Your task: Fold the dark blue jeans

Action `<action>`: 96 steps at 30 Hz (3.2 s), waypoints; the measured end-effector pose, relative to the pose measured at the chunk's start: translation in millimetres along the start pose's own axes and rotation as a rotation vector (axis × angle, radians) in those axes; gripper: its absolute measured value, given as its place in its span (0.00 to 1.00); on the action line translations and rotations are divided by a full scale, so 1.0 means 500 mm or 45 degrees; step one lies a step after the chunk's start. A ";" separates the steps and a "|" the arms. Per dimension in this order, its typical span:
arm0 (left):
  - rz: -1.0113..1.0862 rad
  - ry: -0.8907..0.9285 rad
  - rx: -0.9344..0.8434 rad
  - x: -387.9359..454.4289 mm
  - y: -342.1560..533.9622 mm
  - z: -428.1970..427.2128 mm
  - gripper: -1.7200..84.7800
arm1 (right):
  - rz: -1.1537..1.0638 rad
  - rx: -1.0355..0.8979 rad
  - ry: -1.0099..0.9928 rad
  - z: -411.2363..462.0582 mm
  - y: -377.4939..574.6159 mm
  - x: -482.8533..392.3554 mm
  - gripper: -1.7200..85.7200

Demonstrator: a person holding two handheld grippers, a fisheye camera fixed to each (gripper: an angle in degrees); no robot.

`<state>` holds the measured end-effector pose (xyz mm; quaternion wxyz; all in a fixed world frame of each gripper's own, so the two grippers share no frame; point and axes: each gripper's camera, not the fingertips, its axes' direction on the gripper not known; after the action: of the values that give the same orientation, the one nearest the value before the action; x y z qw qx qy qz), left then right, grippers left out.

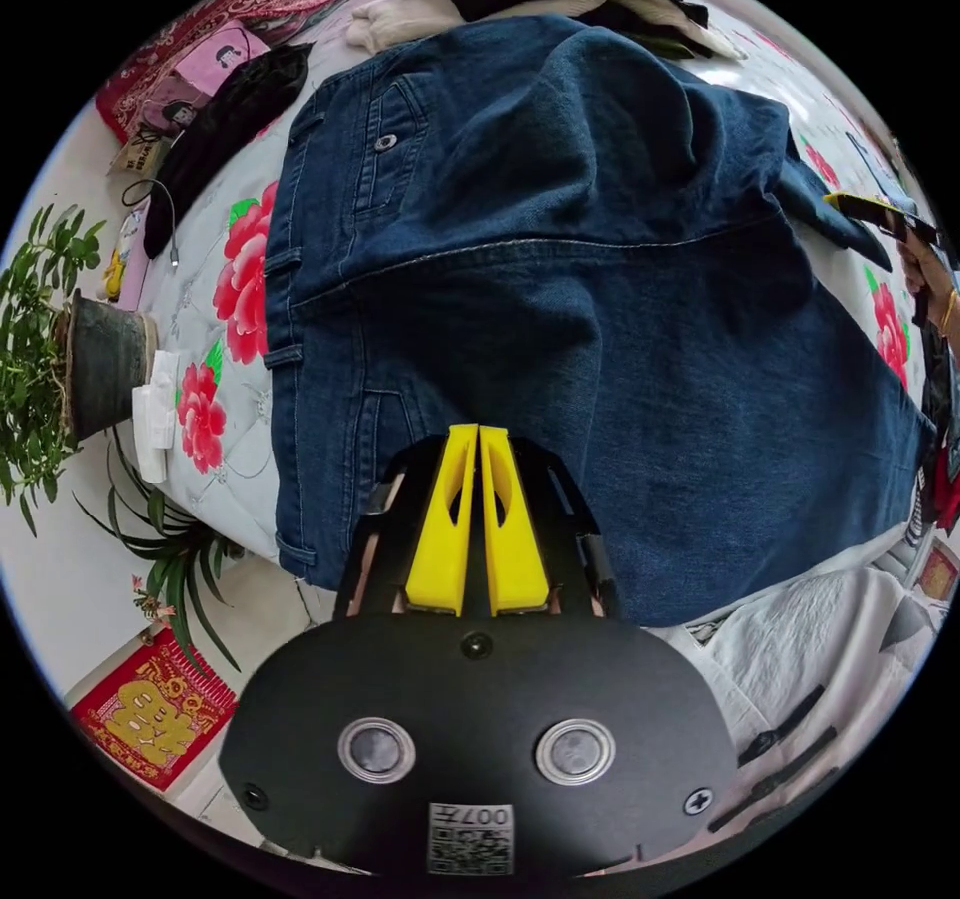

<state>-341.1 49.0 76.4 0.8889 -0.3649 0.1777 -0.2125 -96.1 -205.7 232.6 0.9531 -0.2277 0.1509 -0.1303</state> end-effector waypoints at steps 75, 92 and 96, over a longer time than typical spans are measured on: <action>0.091 -0.196 0.033 -0.042 -0.058 -0.053 0.01 | 0.645 0.224 0.220 -0.031 0.371 0.305 0.03; -0.939 0.486 0.282 -0.397 0.422 -0.080 0.09 | 1.492 0.544 -0.289 -0.094 1.030 0.208 0.12; -0.996 0.661 0.232 -0.420 0.421 -0.022 0.13 | 1.582 0.542 -0.338 -0.050 1.081 0.178 0.12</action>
<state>-471.6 284.6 -49.7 0.6968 -0.2600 0.2236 -0.6300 74.3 222.3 -65.1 0.8857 0.0803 0.1065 0.4447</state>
